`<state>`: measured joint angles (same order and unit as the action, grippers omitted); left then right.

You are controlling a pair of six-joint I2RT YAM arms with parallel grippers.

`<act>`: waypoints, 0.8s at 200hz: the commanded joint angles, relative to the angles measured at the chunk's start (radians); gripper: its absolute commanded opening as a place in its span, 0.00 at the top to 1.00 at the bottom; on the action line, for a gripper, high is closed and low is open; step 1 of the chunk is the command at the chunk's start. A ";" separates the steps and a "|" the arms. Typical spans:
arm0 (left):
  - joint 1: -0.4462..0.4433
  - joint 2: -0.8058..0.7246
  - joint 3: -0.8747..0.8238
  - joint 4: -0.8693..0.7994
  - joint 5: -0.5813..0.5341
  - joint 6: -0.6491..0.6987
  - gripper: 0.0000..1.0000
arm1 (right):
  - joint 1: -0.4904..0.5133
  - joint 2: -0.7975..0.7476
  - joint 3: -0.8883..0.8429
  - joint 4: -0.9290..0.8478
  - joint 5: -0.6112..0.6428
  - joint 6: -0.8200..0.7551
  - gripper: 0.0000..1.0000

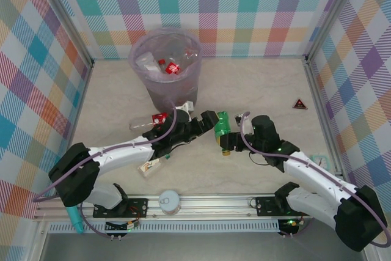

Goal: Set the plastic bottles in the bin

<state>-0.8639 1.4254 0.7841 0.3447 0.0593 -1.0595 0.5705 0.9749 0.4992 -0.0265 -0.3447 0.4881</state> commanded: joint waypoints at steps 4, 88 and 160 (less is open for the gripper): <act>-0.021 0.038 0.052 0.072 0.061 -0.017 0.00 | 0.019 0.047 0.002 0.177 -0.075 -0.023 0.60; -0.034 0.081 0.089 0.019 0.052 -0.002 0.27 | 0.032 0.091 -0.004 0.238 -0.122 -0.013 0.59; -0.010 0.053 0.067 0.005 0.027 -0.001 0.43 | 0.031 0.045 0.026 0.101 -0.072 -0.030 0.38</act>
<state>-0.8822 1.4956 0.8444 0.3393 0.0887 -1.0504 0.5915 1.0584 0.4973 0.1188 -0.4015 0.4919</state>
